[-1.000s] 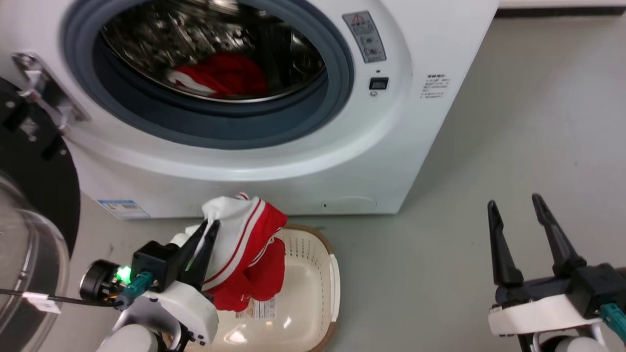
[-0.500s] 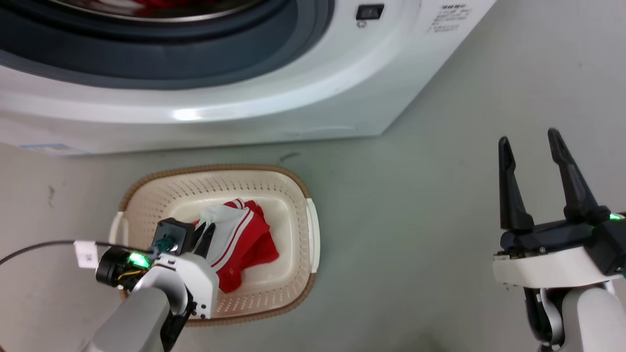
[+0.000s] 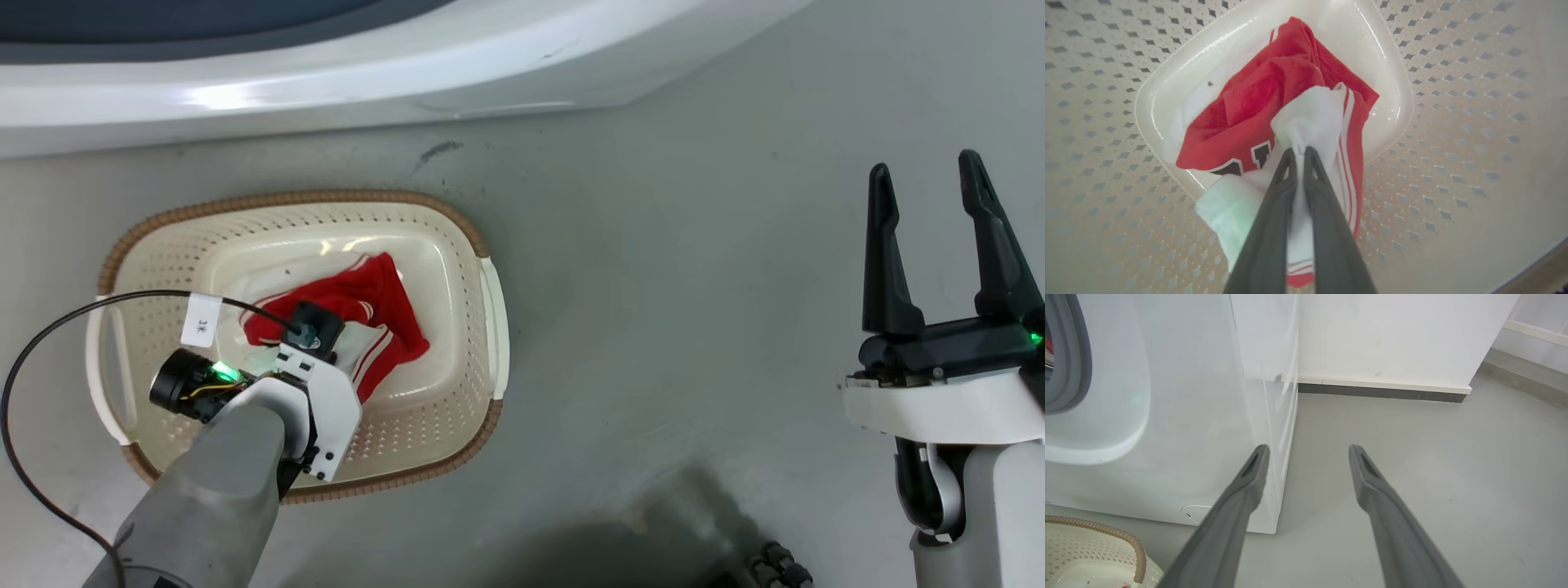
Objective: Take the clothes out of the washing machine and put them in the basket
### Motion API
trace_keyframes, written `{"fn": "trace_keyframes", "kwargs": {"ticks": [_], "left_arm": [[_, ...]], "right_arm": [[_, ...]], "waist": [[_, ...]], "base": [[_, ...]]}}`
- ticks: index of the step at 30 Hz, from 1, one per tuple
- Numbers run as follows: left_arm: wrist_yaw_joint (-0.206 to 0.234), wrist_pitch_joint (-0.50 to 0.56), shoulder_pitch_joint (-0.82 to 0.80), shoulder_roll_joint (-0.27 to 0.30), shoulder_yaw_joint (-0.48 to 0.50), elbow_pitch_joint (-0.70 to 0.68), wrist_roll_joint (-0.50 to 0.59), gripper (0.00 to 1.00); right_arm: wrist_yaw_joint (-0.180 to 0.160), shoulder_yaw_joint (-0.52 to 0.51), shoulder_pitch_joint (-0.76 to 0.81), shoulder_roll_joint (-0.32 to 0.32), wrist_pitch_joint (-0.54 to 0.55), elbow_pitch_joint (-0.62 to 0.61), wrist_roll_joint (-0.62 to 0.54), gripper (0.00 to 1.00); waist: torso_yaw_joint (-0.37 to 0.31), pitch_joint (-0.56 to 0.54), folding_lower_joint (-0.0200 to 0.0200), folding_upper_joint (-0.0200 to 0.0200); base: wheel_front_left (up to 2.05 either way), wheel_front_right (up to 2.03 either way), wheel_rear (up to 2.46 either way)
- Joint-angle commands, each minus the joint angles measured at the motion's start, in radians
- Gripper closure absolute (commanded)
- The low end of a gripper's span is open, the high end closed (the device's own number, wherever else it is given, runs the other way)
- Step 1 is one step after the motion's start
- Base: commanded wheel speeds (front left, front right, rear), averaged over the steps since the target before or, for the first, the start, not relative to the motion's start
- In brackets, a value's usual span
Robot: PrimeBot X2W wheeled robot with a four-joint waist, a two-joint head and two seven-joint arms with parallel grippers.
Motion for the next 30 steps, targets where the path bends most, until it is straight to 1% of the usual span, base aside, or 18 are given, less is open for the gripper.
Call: {"fn": "trace_keyframes", "kwargs": {"ticks": [1, 6, 7, 8, 12, 19, 24, 27, 30], "left_arm": [[-0.006, 0.010, -0.010, 0.001, -0.004, 0.018, 0.000, 1.00], [-0.011, 0.036, -0.021, -0.016, -0.013, 0.056, -0.007, 1.00], [-0.012, 0.039, -0.012, -0.019, -0.011, 0.062, -0.012, 0.75], [-0.010, 0.037, -0.006, -0.019, -0.006, 0.065, -0.019, 0.00], [-0.017, 0.023, 0.024, -0.040, -0.009, 0.072, -0.029, 0.00], [-0.033, -0.097, 0.084, -0.084, -0.011, 0.074, -0.050, 0.00], [-0.039, -0.161, 0.133, -0.100, -0.006, 0.074, -0.070, 0.00], [-0.029, -0.188, 0.160, -0.101, 0.016, 0.057, -0.087, 0.00], [-0.002, -0.198, 0.182, -0.086, 0.050, -0.004, -0.101, 0.00]], "right_arm": [[-0.001, 0.000, -0.023, 0.002, -0.002, -0.004, 0.003, 0.00], [-0.001, 0.006, -0.032, 0.002, -0.002, 0.005, 0.009, 0.00], [-0.001, 0.007, -0.033, 0.002, -0.002, 0.008, 0.010, 0.00], [-0.001, 0.007, -0.033, 0.002, -0.002, 0.010, 0.010, 0.00], [-0.001, 0.008, -0.011, 0.002, -0.002, 0.022, 0.000, 0.00], [-0.001, 0.010, 0.042, 0.001, -0.002, 0.043, -0.030, 0.00], [-0.001, 0.012, 0.093, 0.001, -0.002, 0.057, -0.049, 0.00], [-0.001, 0.019, 0.120, 0.001, -0.002, 0.065, -0.056, 0.00], [-0.001, 0.024, 0.144, 0.001, -0.002, 0.073, -0.060, 0.00]], "waist": [[-0.010, 0.028, -0.0002, 0.0000], [-0.019, 0.033, -0.0002, 0.0000], [-0.020, 0.027, -0.0002, 0.0000], [-0.021, 0.020, -0.0002, 0.0000], [-0.010, -0.034, -0.0002, 0.0000], [0.033, -0.179, -0.0002, 0.0000], [0.063, -0.288, -0.0002, 0.0000], [0.080, -0.341, -0.0002, 0.0000], [0.092, -0.391, -0.0002, 0.0000]], "base": [[0.00, 0.00, 0.00], [0.00, 0.00, 0.00], [0.00, 0.00, 0.00], [0.00, 0.00, 0.00], [0.00, 0.00, 0.00], [0.00, 0.00, 0.00], [0.00, 0.00, 0.00], [0.00, 0.00, 0.00], [0.00, 0.00, 0.00]]}}
